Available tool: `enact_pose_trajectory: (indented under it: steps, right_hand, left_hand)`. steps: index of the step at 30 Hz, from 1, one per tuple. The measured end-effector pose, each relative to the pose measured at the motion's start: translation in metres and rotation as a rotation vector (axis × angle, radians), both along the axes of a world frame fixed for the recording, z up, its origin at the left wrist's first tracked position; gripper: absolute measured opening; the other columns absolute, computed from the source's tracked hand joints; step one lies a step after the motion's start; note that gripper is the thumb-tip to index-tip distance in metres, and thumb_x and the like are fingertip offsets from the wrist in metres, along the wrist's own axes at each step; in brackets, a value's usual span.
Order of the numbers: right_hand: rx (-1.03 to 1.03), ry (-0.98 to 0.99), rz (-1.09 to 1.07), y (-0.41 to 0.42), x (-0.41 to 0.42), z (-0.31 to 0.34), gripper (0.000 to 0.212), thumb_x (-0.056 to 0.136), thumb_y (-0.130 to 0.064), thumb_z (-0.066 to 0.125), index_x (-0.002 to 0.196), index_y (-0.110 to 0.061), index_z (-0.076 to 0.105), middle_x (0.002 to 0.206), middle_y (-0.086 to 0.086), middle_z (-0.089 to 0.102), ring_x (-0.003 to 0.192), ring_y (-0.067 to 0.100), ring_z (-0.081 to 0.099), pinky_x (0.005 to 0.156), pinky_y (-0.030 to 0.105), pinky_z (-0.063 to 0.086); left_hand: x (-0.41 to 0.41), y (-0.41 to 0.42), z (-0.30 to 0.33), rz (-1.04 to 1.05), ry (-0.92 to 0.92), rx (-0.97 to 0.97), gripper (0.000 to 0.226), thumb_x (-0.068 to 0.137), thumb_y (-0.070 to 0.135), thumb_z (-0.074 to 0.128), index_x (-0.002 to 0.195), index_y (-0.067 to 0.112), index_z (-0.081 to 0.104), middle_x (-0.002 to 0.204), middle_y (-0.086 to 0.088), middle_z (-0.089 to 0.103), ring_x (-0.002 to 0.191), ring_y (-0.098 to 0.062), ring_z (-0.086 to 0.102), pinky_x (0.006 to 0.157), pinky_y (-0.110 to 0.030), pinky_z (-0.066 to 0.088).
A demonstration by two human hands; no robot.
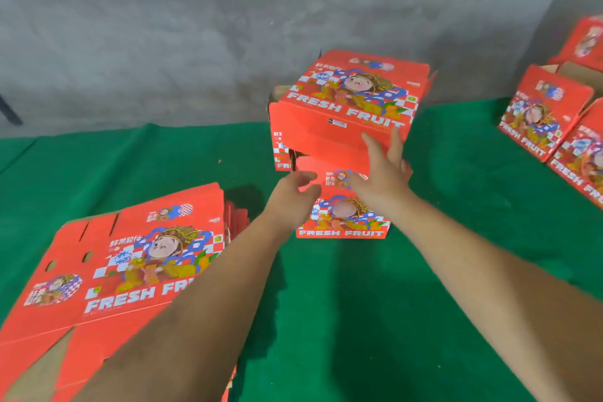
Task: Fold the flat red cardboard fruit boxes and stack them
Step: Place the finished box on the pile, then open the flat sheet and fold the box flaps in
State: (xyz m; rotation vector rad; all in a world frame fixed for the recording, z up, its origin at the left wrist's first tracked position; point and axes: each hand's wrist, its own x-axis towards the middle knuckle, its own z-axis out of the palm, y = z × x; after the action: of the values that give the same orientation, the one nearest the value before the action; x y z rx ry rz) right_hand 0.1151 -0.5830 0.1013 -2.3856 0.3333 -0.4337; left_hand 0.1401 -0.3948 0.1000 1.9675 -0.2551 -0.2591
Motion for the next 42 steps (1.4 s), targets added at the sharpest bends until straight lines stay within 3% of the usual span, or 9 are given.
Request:
enact_pose_trajectory:
  steps: [6,10,14,18,23,26,29,37,42]
  right_hand:
    - [0.044,0.054,0.242,0.086,-0.023,-0.057,0.076,0.092,-0.019,0.064,0.159,-0.031,0.031,0.172,0.0,-0.002,0.156,0.022,0.011,0.121,0.032,0.019]
    - [0.531,0.503,0.314,0.157,-0.044,-0.091,0.062,0.097,-0.018,0.057,0.156,-0.026,0.037,0.145,0.003,0.054,0.115,0.019,0.062,0.095,0.029,0.053]
    - [0.792,0.709,0.236,0.217,-0.059,-0.111,0.04,0.096,-0.016,0.056,0.136,-0.02,0.057,0.117,0.007,0.066,0.1,0.024,0.068,0.095,0.045,0.059]
    - [0.874,0.613,0.084,0.243,-0.065,-0.123,0.016,0.098,-0.026,0.06,0.113,-0.024,0.065,0.127,-0.008,0.063,0.097,0.008,0.06,0.078,0.027,0.045]
    - [0.953,0.702,0.068,0.243,-0.065,-0.124,0.024,0.094,-0.028,0.064,0.115,-0.016,0.065,0.115,0.006,0.073,0.109,0.024,0.068,0.098,0.042,0.052]
    - [1.015,0.697,0.033,0.236,-0.066,-0.119,0.014,0.092,-0.022,0.067,0.102,-0.014,0.072,0.087,0.005,0.077,0.079,0.021,0.072,0.073,0.033,0.053]
    - [1.045,0.717,0.002,0.217,-0.067,-0.11,0.013,0.093,-0.024,0.067,0.086,-0.016,0.073,0.069,-0.001,0.076,0.06,0.016,0.069,0.061,0.027,0.048]
    - [0.999,0.73,0.103,0.158,-0.086,-0.093,0.025,0.096,-0.009,0.065,0.101,-0.027,0.082,0.092,0.002,0.08,0.067,0.016,0.071,0.055,0.023,0.044]
    - [1.003,0.473,-0.027,0.13,-0.099,-0.086,0.027,0.1,-0.001,0.057,0.101,-0.02,0.077,0.093,0.008,0.08,0.082,0.025,0.077,0.075,0.042,0.062]
  left_hand:
    - [-0.028,0.041,-0.05,0.159,0.033,-0.054,0.033,0.099,0.013,0.06,0.132,0.012,0.064,0.123,0.005,0.07,0.094,0.011,0.064,0.08,-0.005,0.045]
    - [-0.049,0.103,-0.094,0.361,0.011,0.308,0.044,0.096,0.023,0.059,0.14,0.02,0.06,0.146,-0.007,0.058,0.134,-0.026,0.053,0.111,-0.032,0.04]
    - [-0.084,0.16,-0.131,0.233,0.061,0.829,0.062,0.099,0.043,0.048,0.157,0.037,0.029,0.173,-0.003,0.008,0.158,-0.038,0.009,0.122,-0.063,0.011]
    - [-0.113,0.168,-0.154,-0.085,-0.007,1.083,0.092,0.096,0.027,0.059,0.164,0.027,-0.003,0.17,-0.009,-0.022,0.153,-0.051,-0.018,0.125,-0.06,0.0]
    - [-0.126,0.149,-0.144,-0.111,-0.114,1.017,0.068,0.098,0.011,0.053,0.161,0.01,0.025,0.167,-0.016,0.025,0.156,-0.037,0.018,0.128,-0.044,0.018]
    - [-0.142,0.137,-0.123,-0.072,-0.455,0.894,0.05,0.058,0.016,0.095,0.105,0.014,0.078,0.103,-0.004,0.075,0.096,-0.02,0.075,0.072,-0.024,0.058]
    - [-0.153,0.126,-0.11,-0.051,-0.619,0.752,0.049,0.028,0.007,0.098,0.068,0.016,0.071,0.063,0.006,0.064,0.046,-0.014,0.06,0.037,-0.023,0.036]
    - [-0.176,0.096,-0.107,-0.138,-0.683,0.32,0.028,0.079,-0.013,0.067,0.101,0.003,0.075,0.109,-0.01,0.074,0.097,-0.032,0.072,0.076,-0.042,0.061]
    - [-0.183,0.115,-0.117,-0.011,-0.621,0.603,0.065,0.091,0.02,0.073,0.151,0.014,0.051,0.16,-0.006,0.044,0.144,-0.029,0.046,0.123,-0.051,0.03]
